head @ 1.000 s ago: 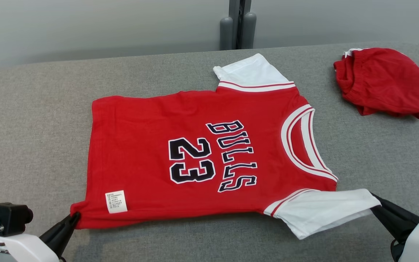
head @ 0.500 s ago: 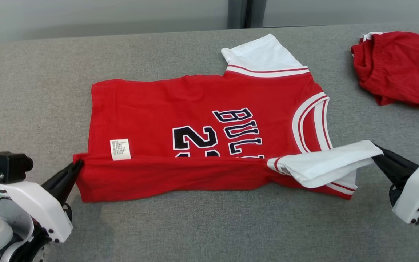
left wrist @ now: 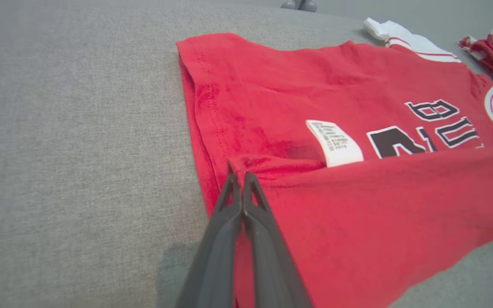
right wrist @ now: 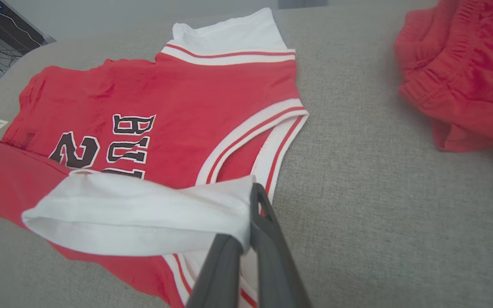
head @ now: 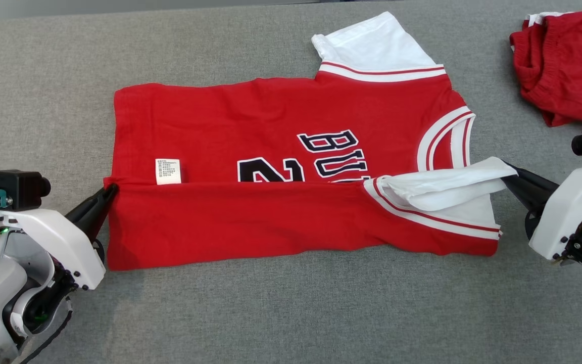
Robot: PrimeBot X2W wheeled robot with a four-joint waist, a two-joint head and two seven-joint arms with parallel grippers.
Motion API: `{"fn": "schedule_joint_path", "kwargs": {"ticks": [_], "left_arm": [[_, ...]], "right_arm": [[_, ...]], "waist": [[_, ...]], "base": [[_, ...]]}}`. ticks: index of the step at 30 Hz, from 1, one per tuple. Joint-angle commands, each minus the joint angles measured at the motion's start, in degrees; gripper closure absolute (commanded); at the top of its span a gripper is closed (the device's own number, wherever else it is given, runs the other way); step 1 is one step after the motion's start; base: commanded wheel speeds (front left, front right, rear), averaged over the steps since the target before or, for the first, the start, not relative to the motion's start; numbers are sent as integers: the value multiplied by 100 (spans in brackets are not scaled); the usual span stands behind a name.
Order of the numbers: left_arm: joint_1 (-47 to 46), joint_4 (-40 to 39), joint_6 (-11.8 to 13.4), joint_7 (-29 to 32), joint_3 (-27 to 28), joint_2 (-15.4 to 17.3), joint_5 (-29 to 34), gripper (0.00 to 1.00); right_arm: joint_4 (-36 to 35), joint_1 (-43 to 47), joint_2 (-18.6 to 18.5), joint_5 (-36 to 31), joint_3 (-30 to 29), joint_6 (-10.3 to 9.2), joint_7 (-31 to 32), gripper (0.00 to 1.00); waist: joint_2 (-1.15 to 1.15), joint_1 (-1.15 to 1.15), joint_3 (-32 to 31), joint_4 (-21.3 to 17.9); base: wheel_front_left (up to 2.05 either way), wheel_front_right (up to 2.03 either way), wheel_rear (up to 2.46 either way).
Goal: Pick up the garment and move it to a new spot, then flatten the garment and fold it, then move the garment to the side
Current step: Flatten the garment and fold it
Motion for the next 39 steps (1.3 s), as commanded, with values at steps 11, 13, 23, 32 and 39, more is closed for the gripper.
{"fn": "schedule_joint_path", "kwargs": {"ticks": [11,13,23,32,39], "left_arm": [[-380,807,-368,-18,1,-360,93,100],[-397,899,-423,-7,-12,-408,99,100],[-372,1224,-662,-160,4,-573,90,0],[-106,1081,-510,-360,-2,-410,143,0],[288,608,-111,-422,-58,-266,69,0]], "right_arm": [[929,-871,-188,160,686,2,-450,85],[1055,-953,-209,194,773,2,-522,41],[1474,-1176,-239,295,1040,2,-950,0],[1452,-821,-276,432,1036,2,-1358,0],[1483,-237,-183,527,863,2,-1490,0]], "waist": [[0,0,177,21],[0,0,171,39],[0,0,36,43],[0,0,-268,-11],[0,0,-574,-56]], "base": [[0,0,0],[0,0,0],[0,0,0],[0,0,0],[0,0,0]]}}
